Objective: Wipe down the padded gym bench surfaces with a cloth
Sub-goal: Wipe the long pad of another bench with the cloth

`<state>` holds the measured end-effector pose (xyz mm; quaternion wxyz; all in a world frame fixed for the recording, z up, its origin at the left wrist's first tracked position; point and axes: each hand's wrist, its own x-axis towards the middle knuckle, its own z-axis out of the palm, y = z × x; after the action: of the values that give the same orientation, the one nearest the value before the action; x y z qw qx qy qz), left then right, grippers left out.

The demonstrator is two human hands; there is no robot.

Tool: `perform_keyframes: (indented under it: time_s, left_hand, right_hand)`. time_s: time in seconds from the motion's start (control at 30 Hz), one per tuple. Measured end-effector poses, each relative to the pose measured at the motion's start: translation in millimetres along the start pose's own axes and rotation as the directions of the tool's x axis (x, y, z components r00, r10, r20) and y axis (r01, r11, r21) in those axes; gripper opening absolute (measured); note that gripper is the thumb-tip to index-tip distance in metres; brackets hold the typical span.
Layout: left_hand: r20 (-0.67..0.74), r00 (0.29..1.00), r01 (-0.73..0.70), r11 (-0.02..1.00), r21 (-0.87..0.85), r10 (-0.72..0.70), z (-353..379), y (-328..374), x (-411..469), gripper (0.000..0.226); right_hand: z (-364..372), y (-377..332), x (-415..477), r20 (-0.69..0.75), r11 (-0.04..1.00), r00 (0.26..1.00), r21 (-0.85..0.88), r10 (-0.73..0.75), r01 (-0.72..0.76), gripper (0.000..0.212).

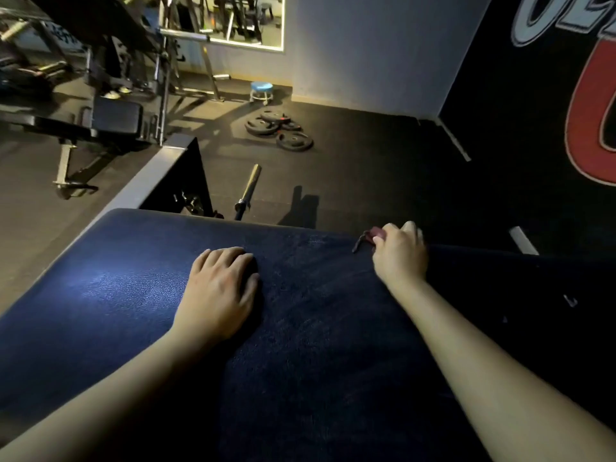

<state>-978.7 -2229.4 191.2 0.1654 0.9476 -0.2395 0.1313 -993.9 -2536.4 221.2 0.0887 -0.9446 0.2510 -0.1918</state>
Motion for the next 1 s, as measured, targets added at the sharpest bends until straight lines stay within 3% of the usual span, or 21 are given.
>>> perform_keyframes:
  time_s: [0.07, 0.13, 0.2, 0.27, 0.33, 0.4, 0.5, 0.6, 0.7, 0.77, 0.83, 0.93, 1.0]
  left_hand:
    - [-0.010, 1.000, 0.012, 1.000, -0.005, -0.012, 1.5, 3.1, 1.0, 0.033]
    - [-0.048, 0.999, 0.016, 1.000, -0.023, -0.017, 3.1, 1.6, 0.4, 0.035]
    - [-0.083, 0.996, 0.016, 0.999, -0.040, -0.019, 4.7, -2.3, 0.0, 0.040]
    - [-0.077, 0.996, 0.039, 0.998, -0.050, -0.043, 4.0, -5.1, 0.1, 0.043]
    - [-0.062, 0.996, 0.054, 0.997, -0.054, -0.057, 4.5, -5.0, -0.7, 0.046]
    - [-0.063, 0.996, 0.063, 0.996, -0.057, -0.066, 5.1, -5.0, -1.3, 0.047]
    - [-0.067, 0.995, 0.070, 0.996, -0.055, -0.073, 6.3, -3.2, 0.3, 0.046]
    - [-0.072, 0.995, 0.062, 0.996, -0.056, -0.066, 6.6, -1.5, 1.6, 0.043]
    - [-0.088, 0.994, 0.053, 0.996, -0.073, -0.059, 7.6, -5.5, 0.8, 0.041]
    - [-0.087, 0.995, 0.048, 0.995, -0.084, -0.055, 7.5, -8.4, 1.0, 0.041]
    - [-0.080, 0.995, 0.046, 0.995, -0.085, -0.053, 7.4, -9.4, 0.2, 0.040]
    - [-0.097, 0.994, 0.042, 0.995, -0.094, -0.051, 6.4, -6.8, -0.2, 0.038]
    - [-0.088, 0.994, 0.051, 0.995, -0.086, -0.058, 5.0, -3.5, 0.5, 0.038]
  right_hand:
    - [11.5, -48.9, -15.1, 0.031, 0.998, 1.000, 0.069, -0.003, 0.000, 0.019]
    - [22.3, -108.9, -34.3, 0.131, 0.964, 0.975, 0.220, -0.180, 0.148, 0.020]
    - [27.2, -148.8, -44.3, 0.224, 0.882, 0.878, 0.325, -0.423, 0.342, 0.024]
    - [26.4, -144.5, -28.9, 0.237, 0.832, 0.809, 0.307, -0.538, 0.463, 0.025]
    - [26.9, -98.3, -8.1, 0.192, 0.892, 0.875, 0.186, -0.444, 0.412, 0.023]
    - [19.3, -31.1, 15.1, 0.109, 0.972, 0.966, 0.028, -0.237, 0.235, 0.023]
    - [3.7, 8.7, 19.9, 0.020, 0.997, 1.000, -0.081, -0.007, 0.009, 0.021]
    - [12.8, -57.7, -13.0, 0.036, 0.997, 0.997, 0.009, -0.072, 0.072, 0.016]
    - [15.8, -118.1, -53.2, 0.128, 0.923, 0.920, 0.160, -0.370, 0.349, 0.015]
    - [8.2, -106.7, -56.7, 0.171, 0.872, 0.865, 0.233, -0.473, 0.431, 0.020]
    - [0.0, -61.6, -46.4, 0.154, 0.899, 0.895, 0.207, -0.419, 0.386, 0.022]
    - [-16.6, 15.3, -29.2, 0.055, 0.984, 0.983, 0.063, -0.173, 0.169, 0.018]
    - [-21.4, 13.4, -34.7, 0.021, 0.998, 0.999, 0.052, -0.044, 0.043, 0.017]
